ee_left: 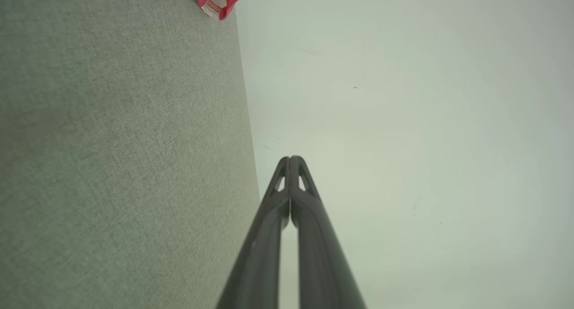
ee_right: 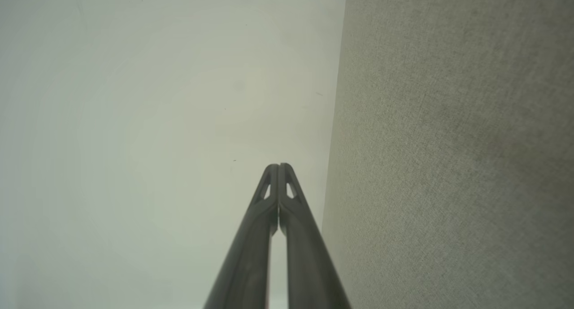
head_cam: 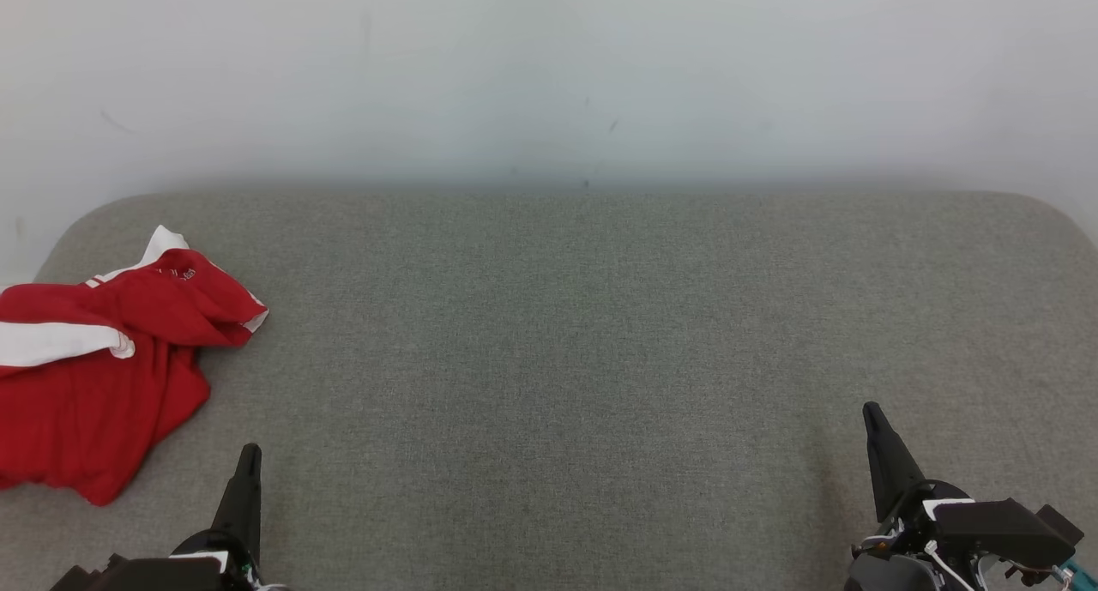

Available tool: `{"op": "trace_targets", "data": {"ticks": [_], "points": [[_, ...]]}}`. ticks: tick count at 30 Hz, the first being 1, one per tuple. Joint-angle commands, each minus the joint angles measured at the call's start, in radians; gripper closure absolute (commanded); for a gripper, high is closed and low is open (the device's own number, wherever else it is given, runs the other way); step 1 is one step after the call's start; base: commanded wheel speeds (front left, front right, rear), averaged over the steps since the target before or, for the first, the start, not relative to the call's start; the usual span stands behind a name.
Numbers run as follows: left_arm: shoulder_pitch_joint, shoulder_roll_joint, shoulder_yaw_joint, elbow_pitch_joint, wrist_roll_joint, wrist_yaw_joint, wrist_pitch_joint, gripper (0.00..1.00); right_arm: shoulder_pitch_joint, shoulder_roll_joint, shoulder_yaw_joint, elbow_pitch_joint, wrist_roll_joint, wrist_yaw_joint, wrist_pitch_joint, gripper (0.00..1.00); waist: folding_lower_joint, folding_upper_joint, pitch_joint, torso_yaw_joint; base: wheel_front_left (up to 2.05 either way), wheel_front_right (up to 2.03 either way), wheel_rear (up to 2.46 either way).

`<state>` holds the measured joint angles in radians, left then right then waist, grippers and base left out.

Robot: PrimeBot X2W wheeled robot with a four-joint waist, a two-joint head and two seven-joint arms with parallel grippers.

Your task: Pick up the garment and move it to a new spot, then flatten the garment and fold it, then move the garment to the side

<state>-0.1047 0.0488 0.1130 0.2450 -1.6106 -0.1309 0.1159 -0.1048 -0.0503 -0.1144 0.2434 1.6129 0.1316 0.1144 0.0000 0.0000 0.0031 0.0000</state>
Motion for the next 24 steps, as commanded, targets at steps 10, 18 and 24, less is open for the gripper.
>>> {"op": "trace_targets", "data": {"ticks": [10, 18, 24], "points": [[-0.009, 0.003, 0.003, -0.003, -0.004, -0.001, -0.002, 1.00, -0.008, 0.000, 0.000, 0.000, -0.001, -0.002, 0.002, 1.00, 0.0000, 0.0000, 0.000, 0.000, 0.00, 0.00, 0.00], [0.018, -0.005, -0.004, 0.023, 0.001, 0.000, -0.002, 0.00, 0.018, 0.002, 0.001, 0.024, -0.001, 0.000, -0.001, 0.00, 0.0000, 0.0000, 0.000, 0.000, 0.00, 0.00, 0.00], [0.020, -0.002, -0.019, 0.018, 0.051, 0.000, -0.038, 0.00, 0.019, -0.016, 0.036, 0.010, -0.041, 0.000, -0.036, 0.00, 0.0000, 0.0000, 0.002, 0.000, 0.00, 0.00, 0.00]]}}
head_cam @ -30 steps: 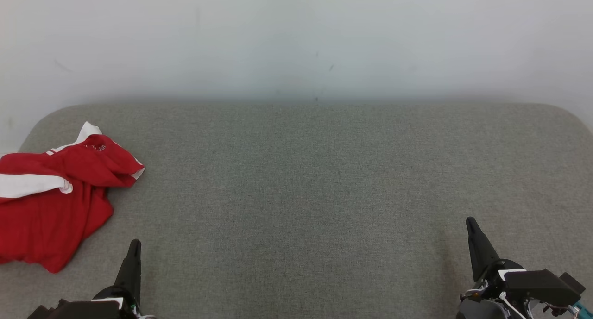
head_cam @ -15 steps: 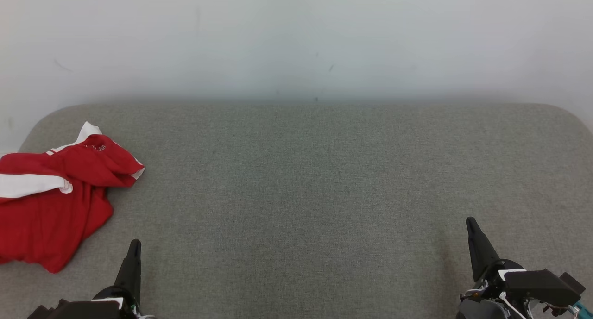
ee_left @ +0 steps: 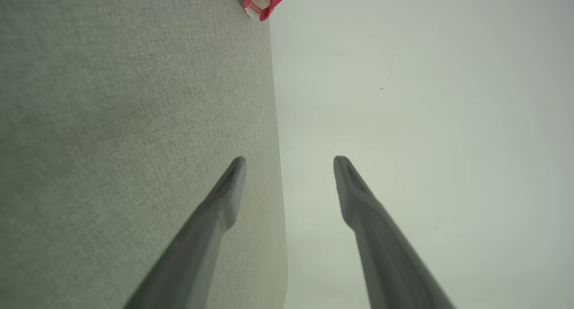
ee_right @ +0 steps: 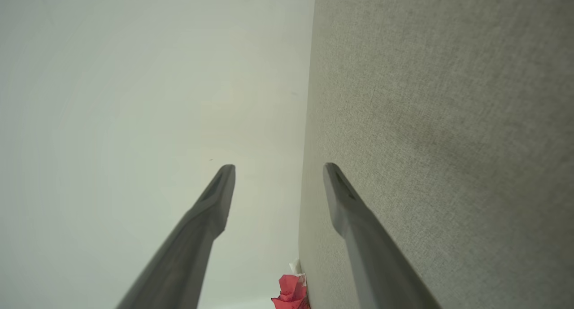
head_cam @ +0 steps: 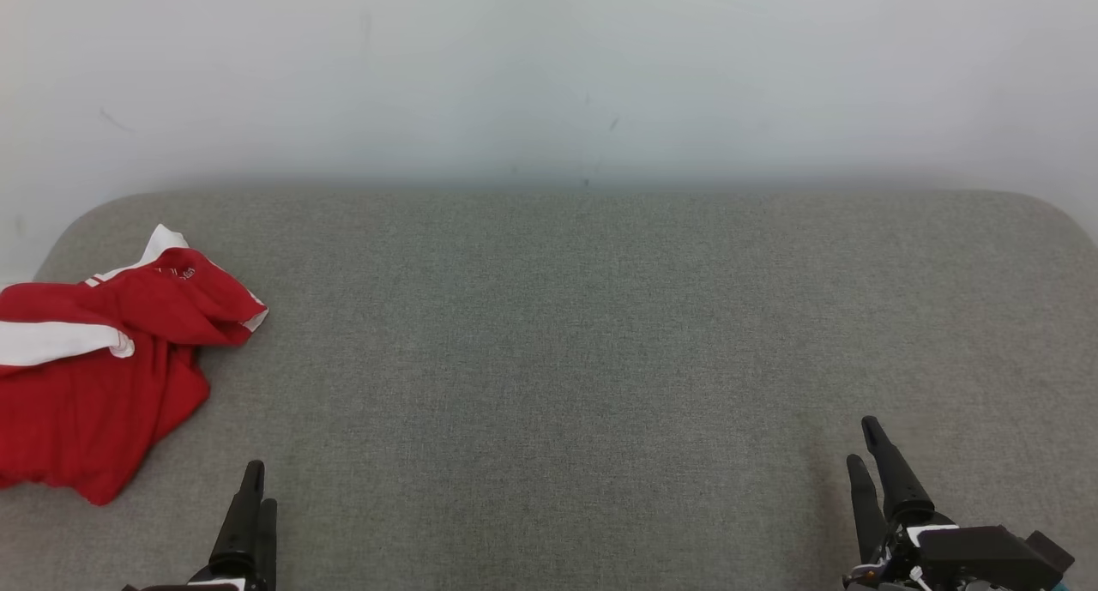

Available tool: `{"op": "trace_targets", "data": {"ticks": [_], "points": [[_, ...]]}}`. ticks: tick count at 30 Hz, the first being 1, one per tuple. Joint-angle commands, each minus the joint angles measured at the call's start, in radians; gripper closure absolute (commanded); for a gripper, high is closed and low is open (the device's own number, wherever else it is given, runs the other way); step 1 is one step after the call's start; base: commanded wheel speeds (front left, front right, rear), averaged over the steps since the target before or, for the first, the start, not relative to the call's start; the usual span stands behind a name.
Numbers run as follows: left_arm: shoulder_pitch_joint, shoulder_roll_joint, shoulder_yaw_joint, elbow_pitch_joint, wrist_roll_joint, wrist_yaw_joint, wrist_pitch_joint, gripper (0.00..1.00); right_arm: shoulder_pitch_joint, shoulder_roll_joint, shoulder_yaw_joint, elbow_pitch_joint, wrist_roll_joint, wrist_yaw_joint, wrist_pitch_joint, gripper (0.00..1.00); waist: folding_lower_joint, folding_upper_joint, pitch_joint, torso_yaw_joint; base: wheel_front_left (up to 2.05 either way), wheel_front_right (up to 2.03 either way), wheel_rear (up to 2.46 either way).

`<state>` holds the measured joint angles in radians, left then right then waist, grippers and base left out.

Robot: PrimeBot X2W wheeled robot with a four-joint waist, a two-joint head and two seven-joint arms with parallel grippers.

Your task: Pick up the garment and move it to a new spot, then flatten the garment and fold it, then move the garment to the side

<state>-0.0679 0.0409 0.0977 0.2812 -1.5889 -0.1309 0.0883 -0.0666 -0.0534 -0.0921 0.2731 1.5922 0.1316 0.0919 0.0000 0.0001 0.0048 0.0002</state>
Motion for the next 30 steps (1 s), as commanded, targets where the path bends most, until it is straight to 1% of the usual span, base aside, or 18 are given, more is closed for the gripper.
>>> {"op": "trace_targets", "data": {"ticks": [1, 6, 7, 11, 26, 30], "points": [[-0.017, 0.006, -0.004, -0.019, 0.043, 0.000, -0.016, 0.00, -0.020, -0.018, 0.021, -0.019, -0.029, 0.000, -0.020, 0.00, 0.0000, -0.0001, 0.001, 0.000, 0.00, 0.00, 0.00], [-0.016, 0.006, -0.010, -0.022, 0.126, 0.000, -0.040, 0.00, -0.026, -0.033, 0.040, -0.013, -0.095, 0.000, -0.045, 0.00, 0.0000, -0.0001, 0.003, 0.001, 0.00, 0.00, 0.00], [-0.016, 0.006, -0.010, -0.022, 0.126, 0.000, -0.040, 0.00, -0.026, -0.033, 0.040, -0.013, -0.095, 0.000, -0.045, 0.00, 0.0000, -0.0001, 0.003, 0.001, 0.00, 0.00, 0.00], [-0.016, 0.006, -0.016, -0.022, 0.197, 0.000, -0.058, 0.00, -0.028, -0.037, 0.049, -0.013, -0.166, 0.000, -0.063, 0.00, 0.0000, -0.0001, 0.004, 0.001, 0.00, 0.00, 0.00], [-0.004, 0.007, -0.031, -0.015, 0.507, 0.000, -0.120, 0.00, -0.021, -0.041, 0.082, -0.022, -0.454, 0.000, -0.125, 0.00, 0.0000, -0.0001, 0.006, 0.001, 0.00, 0.00, 0.00], [-0.001, 0.007, -0.033, -0.016, 0.596, 0.007, -0.135, 0.00, -0.017, -0.040, 0.085, -0.022, -0.528, 0.000, -0.140, 0.00, 0.0000, -0.0001, 0.007, 0.001, 0.00, 0.00, 0.00]]}}
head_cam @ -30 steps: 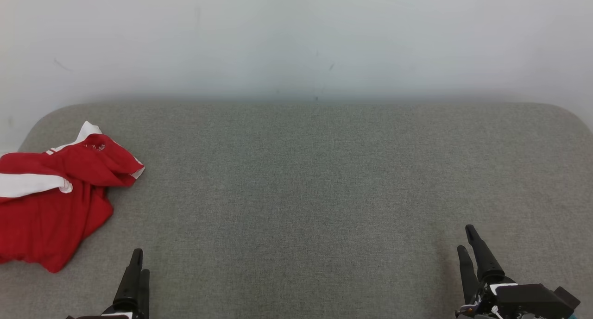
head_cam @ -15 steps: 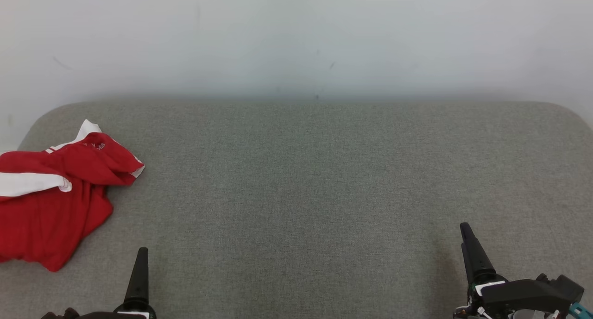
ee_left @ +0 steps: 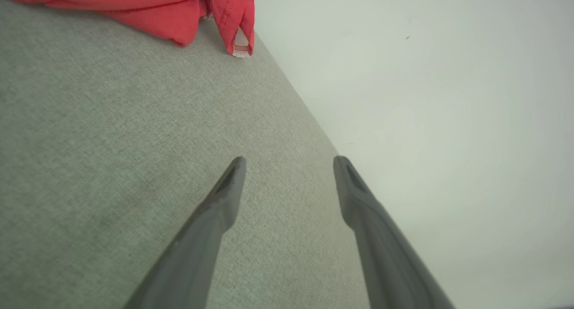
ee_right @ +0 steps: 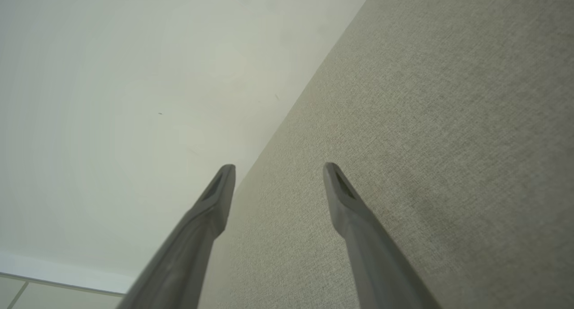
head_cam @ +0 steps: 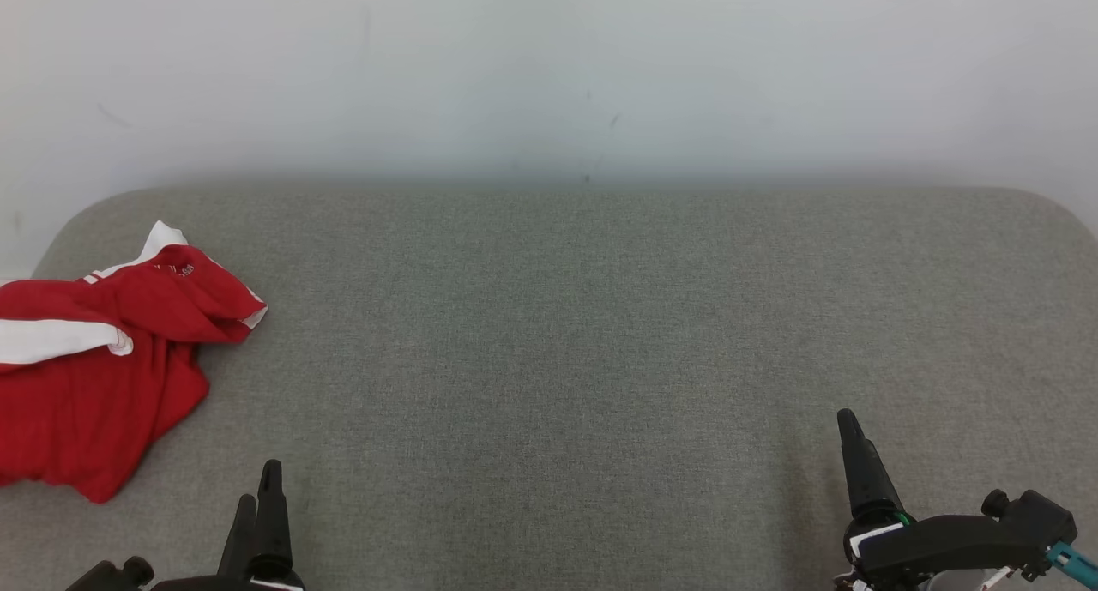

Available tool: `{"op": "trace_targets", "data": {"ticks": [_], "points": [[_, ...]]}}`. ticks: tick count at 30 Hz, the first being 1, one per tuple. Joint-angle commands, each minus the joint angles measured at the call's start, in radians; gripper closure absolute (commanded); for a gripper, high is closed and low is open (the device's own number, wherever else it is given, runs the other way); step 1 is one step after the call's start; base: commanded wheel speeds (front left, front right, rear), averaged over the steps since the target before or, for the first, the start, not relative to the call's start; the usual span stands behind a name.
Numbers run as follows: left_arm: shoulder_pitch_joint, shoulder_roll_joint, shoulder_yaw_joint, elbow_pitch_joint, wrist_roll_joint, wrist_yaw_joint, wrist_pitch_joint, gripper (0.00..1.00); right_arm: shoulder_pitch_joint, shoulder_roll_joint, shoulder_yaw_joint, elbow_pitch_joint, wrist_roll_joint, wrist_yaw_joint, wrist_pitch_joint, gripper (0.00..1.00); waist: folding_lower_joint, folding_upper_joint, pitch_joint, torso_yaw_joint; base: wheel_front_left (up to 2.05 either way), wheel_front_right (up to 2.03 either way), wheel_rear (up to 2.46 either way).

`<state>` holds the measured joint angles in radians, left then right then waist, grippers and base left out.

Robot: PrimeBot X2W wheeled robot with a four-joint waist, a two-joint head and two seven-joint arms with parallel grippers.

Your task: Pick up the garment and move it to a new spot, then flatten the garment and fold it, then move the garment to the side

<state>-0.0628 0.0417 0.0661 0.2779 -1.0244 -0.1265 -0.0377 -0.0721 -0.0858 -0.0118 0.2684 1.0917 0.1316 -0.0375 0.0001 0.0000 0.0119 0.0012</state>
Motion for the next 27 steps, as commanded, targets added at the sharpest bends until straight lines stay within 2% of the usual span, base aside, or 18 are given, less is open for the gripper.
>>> {"op": "trace_targets", "data": {"ticks": [1, 18, 27], "points": [[-0.005, 0.006, -0.003, -0.013, 0.053, 0.004, -0.012, 0.00, -0.011, -0.008, 0.006, -0.017, -0.046, -0.001, -0.014, 0.00, 0.0000, 0.0000, 0.000, 0.000, 0.00, 0.00, 0.00], [0.009, 0.008, -0.029, -0.012, 0.346, 0.047, -0.069, 0.00, -0.004, -0.004, 0.004, 0.005, -0.322, -0.001, -0.070, 0.00, 0.0000, 0.0000, 0.004, -0.006, 0.00, 0.00, 0.00], [0.017, 0.009, -0.037, -0.010, 0.451, 0.065, -0.092, 0.00, -0.003, -0.003, 0.007, 0.014, -0.427, -0.001, -0.092, 0.00, 0.0000, 0.0000, 0.006, -0.009, 0.00, 0.00, 0.00]]}}
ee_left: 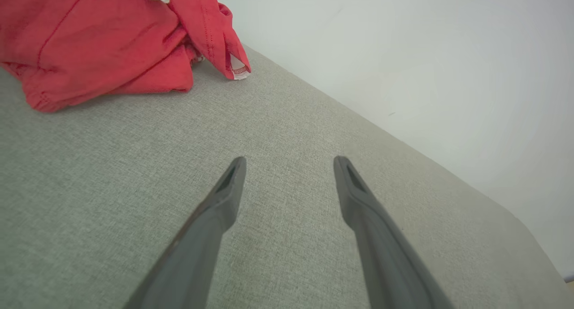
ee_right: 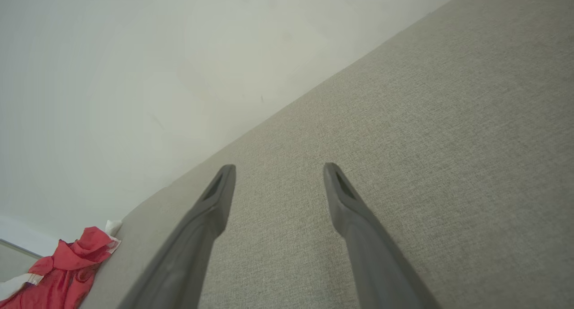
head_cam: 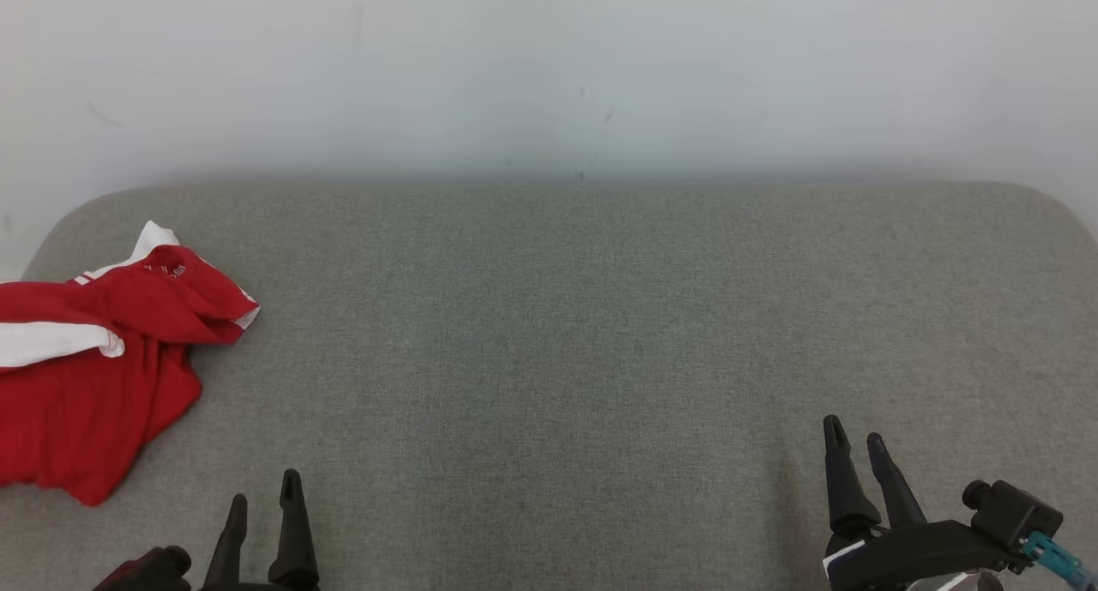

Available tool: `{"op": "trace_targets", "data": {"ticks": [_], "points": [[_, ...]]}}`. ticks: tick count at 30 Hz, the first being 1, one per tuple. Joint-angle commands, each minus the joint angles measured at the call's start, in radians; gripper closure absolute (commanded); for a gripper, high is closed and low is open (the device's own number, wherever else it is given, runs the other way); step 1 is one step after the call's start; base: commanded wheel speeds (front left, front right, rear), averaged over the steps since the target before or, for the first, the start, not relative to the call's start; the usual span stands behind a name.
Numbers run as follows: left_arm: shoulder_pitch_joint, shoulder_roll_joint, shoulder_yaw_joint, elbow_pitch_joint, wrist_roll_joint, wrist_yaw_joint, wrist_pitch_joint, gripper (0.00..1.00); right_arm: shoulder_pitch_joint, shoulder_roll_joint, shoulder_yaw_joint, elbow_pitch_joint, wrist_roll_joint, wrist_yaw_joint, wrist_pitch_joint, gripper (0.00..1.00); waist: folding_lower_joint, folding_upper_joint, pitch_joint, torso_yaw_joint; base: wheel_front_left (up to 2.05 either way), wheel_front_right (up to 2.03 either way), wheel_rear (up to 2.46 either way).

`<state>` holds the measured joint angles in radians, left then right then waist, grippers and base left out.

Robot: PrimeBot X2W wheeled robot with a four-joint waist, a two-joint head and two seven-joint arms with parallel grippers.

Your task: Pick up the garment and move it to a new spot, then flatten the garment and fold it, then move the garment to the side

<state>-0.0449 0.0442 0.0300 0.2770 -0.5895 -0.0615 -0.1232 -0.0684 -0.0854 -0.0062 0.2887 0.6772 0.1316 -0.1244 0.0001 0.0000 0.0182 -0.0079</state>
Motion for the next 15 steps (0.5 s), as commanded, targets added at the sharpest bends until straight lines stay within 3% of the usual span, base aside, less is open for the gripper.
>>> {"op": "trace_targets", "data": {"ticks": [1, 15], "points": [[0.000, 0.008, -0.002, -0.008, 0.029, 0.003, -0.010, 0.00, -0.007, -0.004, 0.003, -0.005, -0.025, -0.001, -0.009, 0.00, 0.0000, 0.0000, 0.000, -0.001, 0.00, 0.00, 0.00], [0.005, 0.013, -0.017, 0.011, 0.183, 0.032, -0.047, 0.00, -0.010, -0.006, 0.007, 0.023, -0.195, -0.001, -0.047, 0.00, 0.0000, 0.0000, 0.007, -0.005, 0.00, 0.00, 0.00]]}}
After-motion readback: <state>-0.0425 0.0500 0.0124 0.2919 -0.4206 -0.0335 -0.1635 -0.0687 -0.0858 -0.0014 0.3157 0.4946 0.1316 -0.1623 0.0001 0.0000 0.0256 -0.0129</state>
